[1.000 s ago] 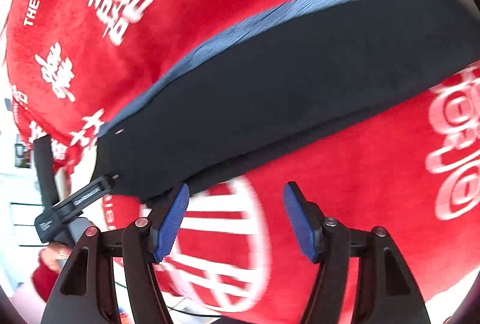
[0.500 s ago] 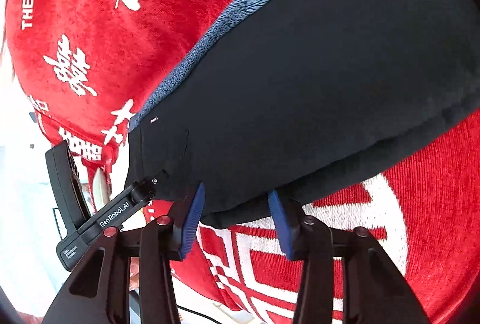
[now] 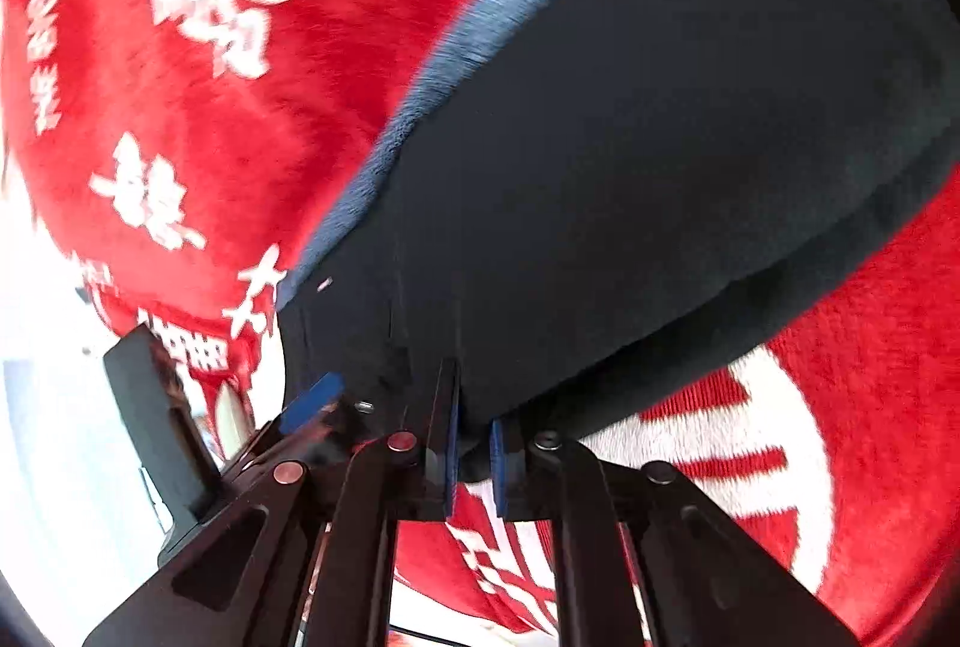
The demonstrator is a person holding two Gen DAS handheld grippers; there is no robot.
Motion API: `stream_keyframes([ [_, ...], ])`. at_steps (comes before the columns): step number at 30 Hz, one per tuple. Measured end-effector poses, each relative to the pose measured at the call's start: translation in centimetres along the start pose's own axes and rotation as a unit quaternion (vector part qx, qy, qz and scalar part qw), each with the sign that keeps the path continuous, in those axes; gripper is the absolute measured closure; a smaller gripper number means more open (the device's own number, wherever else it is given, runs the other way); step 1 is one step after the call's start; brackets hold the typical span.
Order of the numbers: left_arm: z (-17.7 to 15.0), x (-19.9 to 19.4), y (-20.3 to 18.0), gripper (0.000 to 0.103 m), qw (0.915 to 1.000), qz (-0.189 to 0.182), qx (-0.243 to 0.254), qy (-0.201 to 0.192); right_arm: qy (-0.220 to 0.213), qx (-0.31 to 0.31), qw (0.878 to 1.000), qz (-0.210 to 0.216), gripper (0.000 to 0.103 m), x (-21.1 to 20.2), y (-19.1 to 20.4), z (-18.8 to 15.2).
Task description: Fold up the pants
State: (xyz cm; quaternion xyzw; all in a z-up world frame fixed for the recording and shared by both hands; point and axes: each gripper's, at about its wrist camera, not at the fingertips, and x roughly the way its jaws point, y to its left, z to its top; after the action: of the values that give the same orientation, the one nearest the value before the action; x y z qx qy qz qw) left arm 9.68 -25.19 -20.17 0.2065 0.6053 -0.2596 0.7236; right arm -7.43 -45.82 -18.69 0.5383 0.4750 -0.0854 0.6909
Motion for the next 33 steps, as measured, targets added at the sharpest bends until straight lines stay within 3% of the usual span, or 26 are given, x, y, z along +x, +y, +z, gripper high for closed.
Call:
stream_keyframes([
  [3, -2.0, 1.1, -0.7, 0.0, 0.9996, 0.018, 0.014, 0.013, 0.006, -0.011, 1.0, -0.028, 0.095, 0.5, -0.5, -0.7],
  [5, -2.6, 1.3, -0.6, 0.0, 0.9998, 0.017, 0.009, -0.001, 0.008, -0.022, 0.998, -0.057, 0.094, 1.4, -1.4, -1.1],
  [8, -2.3, 1.5, -0.1, 0.0, 0.9999, 0.008, -0.005, 0.008, 0.006, -0.033, 0.998, -0.054, 0.096, 1.3, -1.5, -1.0],
  [10, -2.0, 1.2, 0.5, 0.0, 0.9998, 0.01, -0.01, 0.012, 0.012, -0.042, 0.997, -0.065, 0.087, 0.7, -1.2, -0.9],
  [13, -1.3, -0.1, 1.6, 0.0, 0.9996, 0.022, -0.017, 0.001, 0.015, -0.044, 0.996, -0.079, 0.079, -1.4, -1.3, -0.8],
  [20, 3.3, -1.5, 2.0, 0.0, 0.9983, 0.029, -0.023, -0.045, -0.043, -0.111, 0.981, -0.151, 0.079, -6.9, 0.0, 1.9],
  [27, 9.4, 2.2, 0.9, 0.0, 0.9949, 0.035, -0.078, -0.055, -0.054, -0.174, 0.962, -0.205, 0.079, -2.8, 3.0, 8.8],
  [33, 11.4, 5.4, 1.7, 0.0, 0.9918, 0.053, -0.11, -0.037, -0.041, -0.207, 0.948, -0.24, 0.079, 2.0, 3.4, 11.9],
])
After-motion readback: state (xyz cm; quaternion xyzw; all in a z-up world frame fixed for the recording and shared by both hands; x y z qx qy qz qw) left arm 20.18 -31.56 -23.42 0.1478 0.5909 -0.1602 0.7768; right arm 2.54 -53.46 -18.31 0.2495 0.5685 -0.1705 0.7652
